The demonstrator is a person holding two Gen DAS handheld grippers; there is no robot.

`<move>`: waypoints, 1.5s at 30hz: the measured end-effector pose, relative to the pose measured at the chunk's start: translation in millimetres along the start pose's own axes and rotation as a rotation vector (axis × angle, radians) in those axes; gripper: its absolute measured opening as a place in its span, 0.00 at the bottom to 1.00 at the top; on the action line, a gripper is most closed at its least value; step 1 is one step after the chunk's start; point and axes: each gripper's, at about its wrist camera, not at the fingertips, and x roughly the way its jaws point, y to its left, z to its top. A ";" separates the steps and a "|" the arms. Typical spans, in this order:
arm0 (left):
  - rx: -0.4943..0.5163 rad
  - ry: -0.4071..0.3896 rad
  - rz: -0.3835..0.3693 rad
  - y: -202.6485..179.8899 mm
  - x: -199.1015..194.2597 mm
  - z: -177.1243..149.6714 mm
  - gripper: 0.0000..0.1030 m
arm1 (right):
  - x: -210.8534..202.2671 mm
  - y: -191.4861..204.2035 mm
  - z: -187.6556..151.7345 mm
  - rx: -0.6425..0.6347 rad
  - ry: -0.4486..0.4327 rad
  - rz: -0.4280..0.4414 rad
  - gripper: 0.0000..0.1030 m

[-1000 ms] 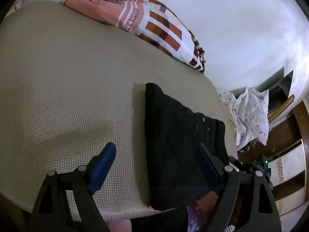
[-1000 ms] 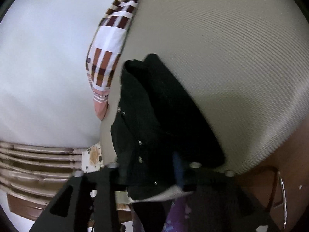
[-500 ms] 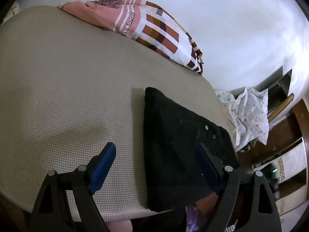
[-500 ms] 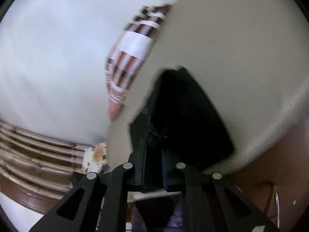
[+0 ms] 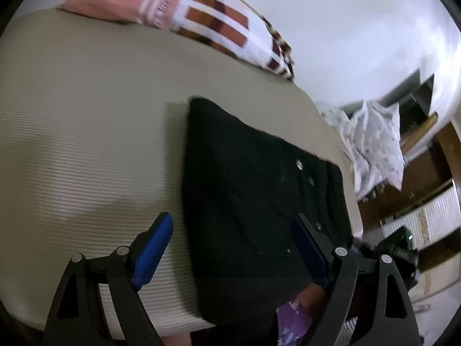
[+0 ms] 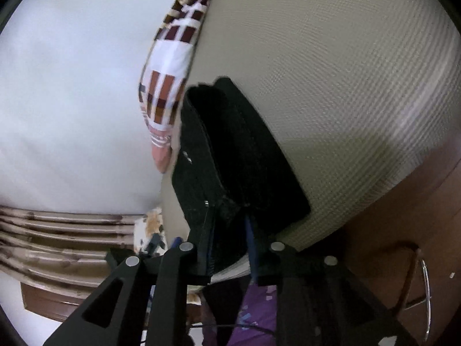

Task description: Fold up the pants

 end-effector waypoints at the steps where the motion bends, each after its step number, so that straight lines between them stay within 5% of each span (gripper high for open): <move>1: 0.008 0.011 -0.002 -2.3 4.0 -1.1 0.81 | -10.4 3.0 3.1 -0.024 -0.025 -0.016 0.25; 5: 0.040 0.037 -0.008 -11.8 13.0 -8.2 0.81 | -35.7 0.3 12.9 -0.028 -0.069 -0.027 0.41; 15: 0.027 0.043 0.012 -8.0 15.5 -12.3 0.81 | 11.8 9.2 13.2 -0.099 0.094 -0.092 0.55; 17: 0.026 0.042 0.017 -6.9 16.3 -13.6 0.81 | 14.4 16.6 13.4 -0.139 0.090 -0.098 0.49; 18: 0.028 0.043 0.022 -6.5 16.8 -14.1 0.81 | 13.9 19.6 12.0 -0.165 0.093 -0.119 0.32; 20: 0.027 0.043 0.026 -6.0 17.5 -14.8 0.81 | 17.4 23.2 11.2 -0.203 0.107 -0.175 0.29; 24: 0.030 0.038 0.031 -10.7 18.1 -12.1 0.81 | 9.4 32.7 10.2 -0.229 0.069 -0.151 0.22; 29: 0.071 0.020 0.031 -23.5 23.9 -6.9 0.83 | -2.8 50.4 7.7 -0.305 0.019 -0.150 0.19; 34: 0.124 0.026 0.044 -28.4 29.8 -12.6 0.83 | 1.8 -6.7 16.7 -0.130 0.052 -0.123 0.18; 40: 0.029 -0.052 -0.006 -8.1 0.0 2.2 0.84 | 4.0 1.3 17.6 -0.162 0.047 -0.137 0.20; 45: -0.003 -0.070 0.031 12.2 -12.0 18.4 0.84 | 3.9 2.4 18.5 -0.174 0.048 -0.137 0.23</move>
